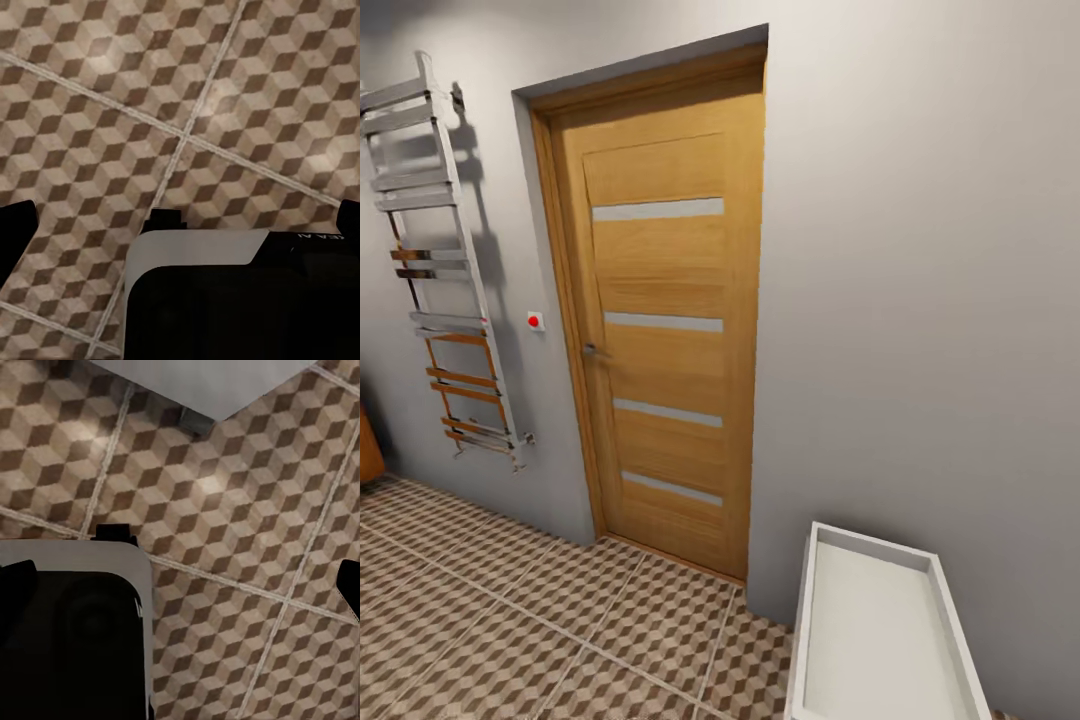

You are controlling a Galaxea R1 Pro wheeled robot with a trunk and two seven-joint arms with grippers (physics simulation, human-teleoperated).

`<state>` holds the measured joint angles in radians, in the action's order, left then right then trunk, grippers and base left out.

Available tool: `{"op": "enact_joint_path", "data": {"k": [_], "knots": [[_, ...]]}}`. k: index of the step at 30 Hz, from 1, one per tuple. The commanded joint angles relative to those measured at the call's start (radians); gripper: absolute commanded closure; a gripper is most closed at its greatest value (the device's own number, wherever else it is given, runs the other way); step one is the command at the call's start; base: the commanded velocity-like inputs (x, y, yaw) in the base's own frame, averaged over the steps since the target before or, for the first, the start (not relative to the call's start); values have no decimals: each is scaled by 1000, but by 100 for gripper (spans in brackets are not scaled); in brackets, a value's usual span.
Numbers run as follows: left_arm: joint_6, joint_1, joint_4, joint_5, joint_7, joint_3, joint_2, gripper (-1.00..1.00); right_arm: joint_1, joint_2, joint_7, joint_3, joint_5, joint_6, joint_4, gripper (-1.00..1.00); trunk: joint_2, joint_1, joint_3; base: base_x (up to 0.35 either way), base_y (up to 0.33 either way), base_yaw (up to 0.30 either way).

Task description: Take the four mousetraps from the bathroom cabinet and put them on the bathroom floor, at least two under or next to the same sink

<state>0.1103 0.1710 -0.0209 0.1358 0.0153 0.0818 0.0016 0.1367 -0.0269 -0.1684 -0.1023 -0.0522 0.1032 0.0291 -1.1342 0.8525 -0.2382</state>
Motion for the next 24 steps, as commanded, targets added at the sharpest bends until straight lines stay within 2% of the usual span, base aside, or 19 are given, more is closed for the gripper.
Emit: {"op": "enact_joint_path", "data": {"k": [1,16,24], "knots": [[3,1,1,10,2,9,0,-100,1,0,-2,-8,-5,5,3,-100,-1,0,-1,0,0,300],[3,1,1,13,-3,7,0,-100,1,-2,-2,-8,-5,6,3,-100,-1,0,-1,0,0,300],[2,1,1,12,-7,2,-9,-100,1,-4,-2,-8,-1,6,3,-100,-1,0,-1,0,0,300]]}}
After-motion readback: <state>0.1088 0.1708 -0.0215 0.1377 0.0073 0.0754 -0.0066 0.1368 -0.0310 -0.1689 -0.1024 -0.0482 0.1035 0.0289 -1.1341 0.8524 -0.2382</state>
